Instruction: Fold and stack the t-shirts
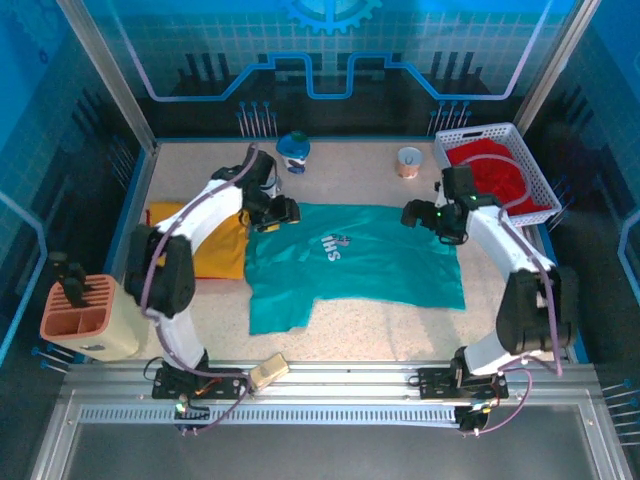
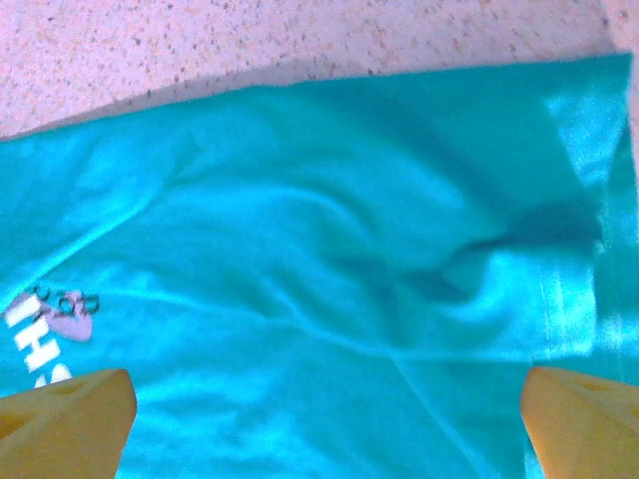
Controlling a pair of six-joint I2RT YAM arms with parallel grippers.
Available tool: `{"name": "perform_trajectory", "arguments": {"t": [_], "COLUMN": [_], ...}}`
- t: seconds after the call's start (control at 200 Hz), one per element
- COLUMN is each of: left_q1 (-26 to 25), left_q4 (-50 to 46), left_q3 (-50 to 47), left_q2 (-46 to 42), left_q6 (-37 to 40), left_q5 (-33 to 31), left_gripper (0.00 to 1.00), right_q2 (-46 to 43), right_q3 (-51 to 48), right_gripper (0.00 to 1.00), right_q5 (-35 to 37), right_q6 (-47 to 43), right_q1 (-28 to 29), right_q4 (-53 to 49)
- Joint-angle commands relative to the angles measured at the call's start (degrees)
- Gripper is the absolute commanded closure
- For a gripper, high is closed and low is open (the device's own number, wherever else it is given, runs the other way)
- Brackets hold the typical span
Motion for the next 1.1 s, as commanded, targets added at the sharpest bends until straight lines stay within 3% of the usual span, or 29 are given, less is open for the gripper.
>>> {"name": "perform_trajectory", "arguments": {"t": [0.0, 0.285, 0.455, 0.83, 1.096], "left_q1": [-0.1, -0.1, -3.3, -7.9, -10.03], "left_q4": [-3.31, -2.81, -6.08, -3.86, 2.16], "left_q3": [-8.62, -34.35, -38.93, -49.13, -51.7], "left_q2": [-7.94, -27.93, -37.3, -40.08, -34.58], "left_q6": [1.38, -4.16, -12.14, -25.25, -26.78], "left_q5": [1.33, 1.85, -0.87, -4.59, -5.59], "left_gripper": [0.42, 0.43, 0.46, 0.49, 0.5], "right_q2": [-5.89, -22.25, -23.35, -18.17, -17.79], "right_q3": [-8.05, -23.21, -28.32, -32.66, -32.53], "right_gripper": [0.0, 0.17, 0.25, 0.3, 0.3], "right_q5": [-2.27, -6.51, -11.02, -14.68, -13.45], "right_q6": [4.18, 7.15, 8.3, 7.22, 6.96], "right_q1": [-3.83, -16.07, -22.26, -26.2, -26.21], "right_q4": [-3.0, -4.86, -4.54, -0.52, 0.06]}}
